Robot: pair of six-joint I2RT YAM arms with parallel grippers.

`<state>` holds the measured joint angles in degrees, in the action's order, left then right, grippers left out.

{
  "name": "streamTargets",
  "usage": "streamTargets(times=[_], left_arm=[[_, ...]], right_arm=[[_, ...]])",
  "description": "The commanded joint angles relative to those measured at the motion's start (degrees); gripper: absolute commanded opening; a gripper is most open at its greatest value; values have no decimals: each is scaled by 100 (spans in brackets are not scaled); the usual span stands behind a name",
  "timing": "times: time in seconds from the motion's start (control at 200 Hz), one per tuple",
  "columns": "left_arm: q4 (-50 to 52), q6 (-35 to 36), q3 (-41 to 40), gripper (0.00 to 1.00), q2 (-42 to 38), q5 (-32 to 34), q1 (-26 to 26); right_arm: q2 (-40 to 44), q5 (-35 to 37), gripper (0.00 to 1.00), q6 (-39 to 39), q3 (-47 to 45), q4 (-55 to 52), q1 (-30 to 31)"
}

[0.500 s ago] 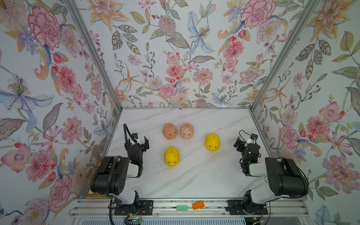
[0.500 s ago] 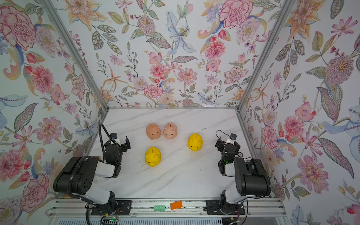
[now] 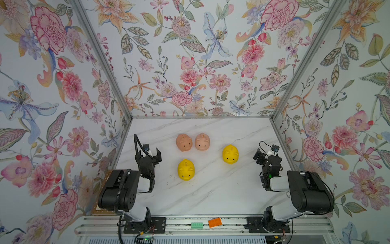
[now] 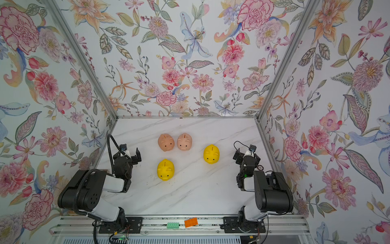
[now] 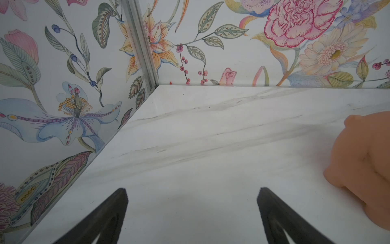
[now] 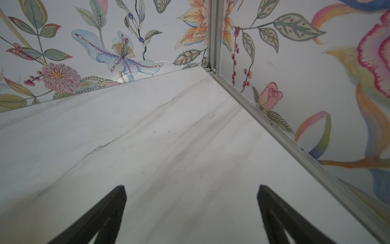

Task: Open piggy banks
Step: Adjust the piggy bank at the center of the board.

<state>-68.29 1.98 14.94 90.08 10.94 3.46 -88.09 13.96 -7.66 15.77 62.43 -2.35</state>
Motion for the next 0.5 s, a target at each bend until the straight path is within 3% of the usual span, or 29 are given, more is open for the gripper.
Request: streamTargets(times=[0.0, 0.495], left_arm=[[-176, 83, 97, 99, 53, 40, -54], [-226, 180, 56, 99, 4, -24, -34]], right_arm=[[-68, 90, 99, 100, 112, 122, -2], [-68, 90, 99, 98, 104, 126, -2]])
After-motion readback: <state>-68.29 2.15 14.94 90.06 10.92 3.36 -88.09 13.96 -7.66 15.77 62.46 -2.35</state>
